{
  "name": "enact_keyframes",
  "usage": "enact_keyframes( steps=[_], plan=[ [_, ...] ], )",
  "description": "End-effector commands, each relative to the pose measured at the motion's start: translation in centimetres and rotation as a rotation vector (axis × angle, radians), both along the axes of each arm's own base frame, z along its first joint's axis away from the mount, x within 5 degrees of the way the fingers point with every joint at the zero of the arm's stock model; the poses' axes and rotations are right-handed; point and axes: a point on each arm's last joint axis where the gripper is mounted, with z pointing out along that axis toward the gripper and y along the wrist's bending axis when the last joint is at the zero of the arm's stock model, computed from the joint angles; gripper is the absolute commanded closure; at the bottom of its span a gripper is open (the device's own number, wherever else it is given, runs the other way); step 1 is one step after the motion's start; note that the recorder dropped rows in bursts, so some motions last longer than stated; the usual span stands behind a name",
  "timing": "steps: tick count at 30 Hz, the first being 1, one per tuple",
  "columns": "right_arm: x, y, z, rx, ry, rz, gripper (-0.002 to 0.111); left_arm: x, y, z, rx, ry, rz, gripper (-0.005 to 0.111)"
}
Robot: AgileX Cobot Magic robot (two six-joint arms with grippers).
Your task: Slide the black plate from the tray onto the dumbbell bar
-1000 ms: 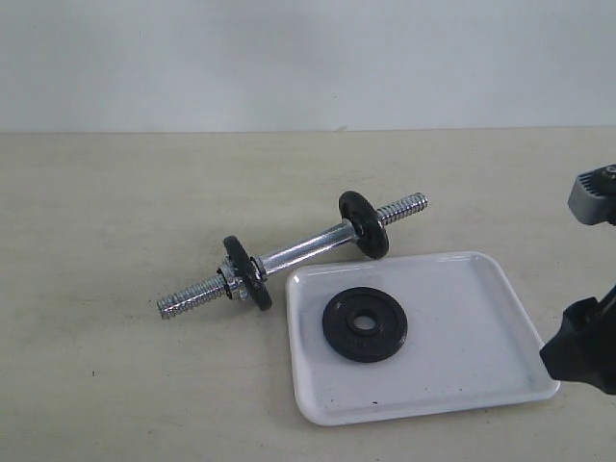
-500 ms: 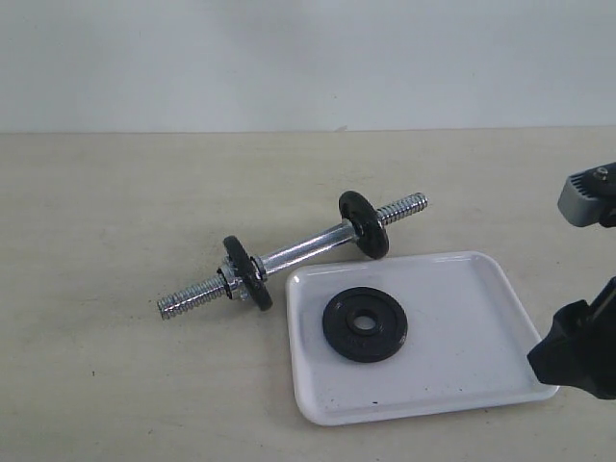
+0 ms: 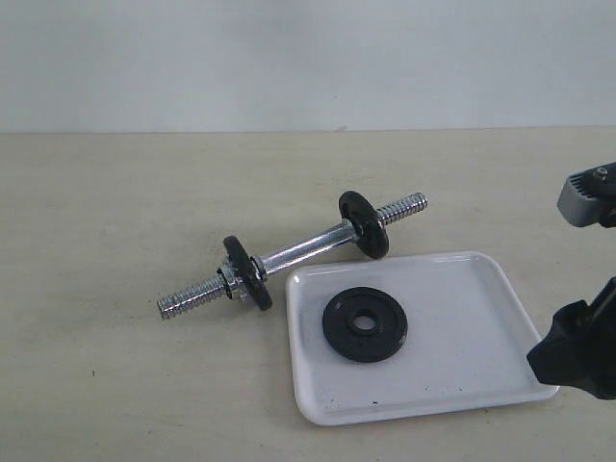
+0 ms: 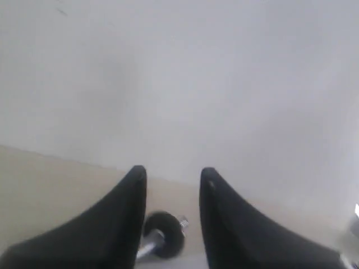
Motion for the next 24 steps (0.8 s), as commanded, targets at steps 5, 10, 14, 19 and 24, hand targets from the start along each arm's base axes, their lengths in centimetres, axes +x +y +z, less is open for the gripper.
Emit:
enact_keyframes(
  steps=[5,10,14,19,24],
  plan=[
    [0.1,0.1,0.1,0.008,-0.011,0.001,0.041,-3.0,-2.9,3.7,-0.174,-0.107,-0.468,0.089],
    [0.1,0.1,0.1,0.009,-0.014,0.0,0.041,-4.0,-2.3,8.6,-0.321,-0.225,-0.44,0.089],
    [0.1,0.1,0.1,0.006,-0.011,0.004,0.041,-3.5,-0.8,10.7,0.026,-0.488,-0.069,0.089],
    [0.1,0.1,0.1,0.007,-0.012,0.004,0.041,-3.5,-0.2,11.7,1.005,-0.91,0.397,0.089],
    [0.1,0.1,0.1,0.01,-0.014,0.006,0.041,-1.2,1.0,11.0,1.701,-0.92,0.595,0.089]
  ],
)
